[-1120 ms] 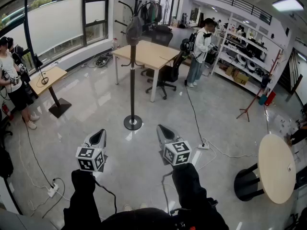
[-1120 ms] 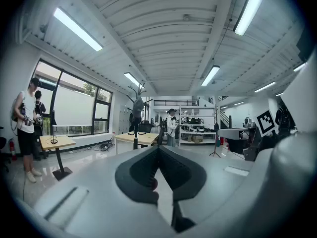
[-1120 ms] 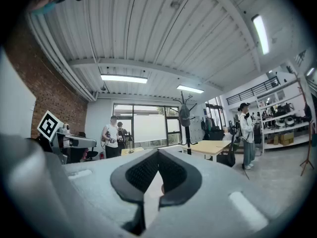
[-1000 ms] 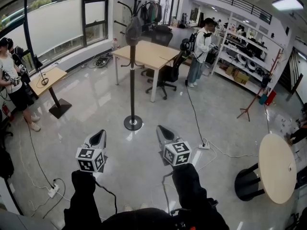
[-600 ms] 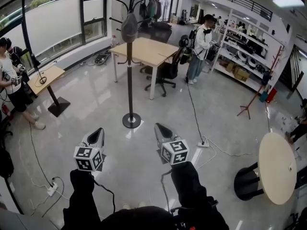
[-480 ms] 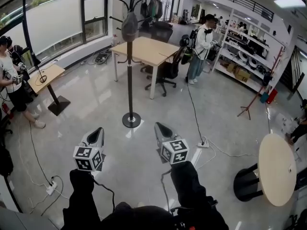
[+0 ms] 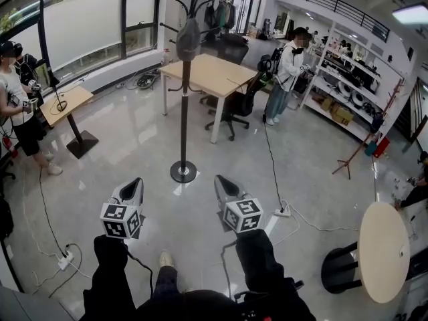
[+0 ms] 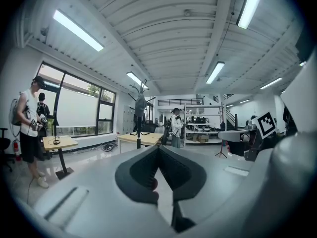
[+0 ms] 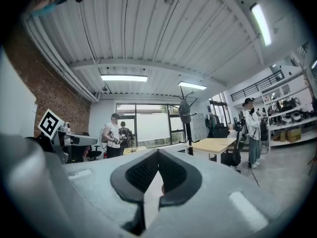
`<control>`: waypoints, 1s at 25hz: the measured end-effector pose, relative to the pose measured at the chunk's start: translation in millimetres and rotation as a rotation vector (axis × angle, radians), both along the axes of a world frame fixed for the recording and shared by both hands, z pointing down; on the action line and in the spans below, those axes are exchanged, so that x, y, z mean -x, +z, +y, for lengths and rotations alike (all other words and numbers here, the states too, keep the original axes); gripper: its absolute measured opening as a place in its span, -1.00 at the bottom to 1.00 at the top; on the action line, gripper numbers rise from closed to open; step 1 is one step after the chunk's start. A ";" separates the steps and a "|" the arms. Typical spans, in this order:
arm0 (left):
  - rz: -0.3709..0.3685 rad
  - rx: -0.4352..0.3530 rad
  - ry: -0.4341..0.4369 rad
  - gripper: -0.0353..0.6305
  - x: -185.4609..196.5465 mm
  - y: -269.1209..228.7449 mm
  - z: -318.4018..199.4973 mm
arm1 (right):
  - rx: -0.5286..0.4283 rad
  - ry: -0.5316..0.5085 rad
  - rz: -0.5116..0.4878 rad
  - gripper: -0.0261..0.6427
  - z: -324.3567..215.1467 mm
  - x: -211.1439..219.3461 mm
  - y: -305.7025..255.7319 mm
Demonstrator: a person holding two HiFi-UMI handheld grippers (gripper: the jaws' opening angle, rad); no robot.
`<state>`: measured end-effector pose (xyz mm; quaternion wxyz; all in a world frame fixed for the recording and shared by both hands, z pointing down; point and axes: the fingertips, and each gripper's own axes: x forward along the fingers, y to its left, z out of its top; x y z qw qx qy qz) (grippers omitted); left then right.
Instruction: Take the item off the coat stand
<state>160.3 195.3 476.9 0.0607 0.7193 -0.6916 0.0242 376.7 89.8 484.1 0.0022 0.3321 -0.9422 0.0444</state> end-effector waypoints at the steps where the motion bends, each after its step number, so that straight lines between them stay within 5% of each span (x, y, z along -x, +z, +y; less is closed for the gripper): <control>1: -0.003 -0.002 0.001 -0.89 3.2 -0.4 -6.1 | -0.001 0.000 0.002 -0.92 -5.4 3.4 0.7; 25: -0.005 -0.024 0.100 -0.89 142.1 -13.0 -187.8 | -0.022 0.074 0.009 -0.92 -166.2 144.4 -17.4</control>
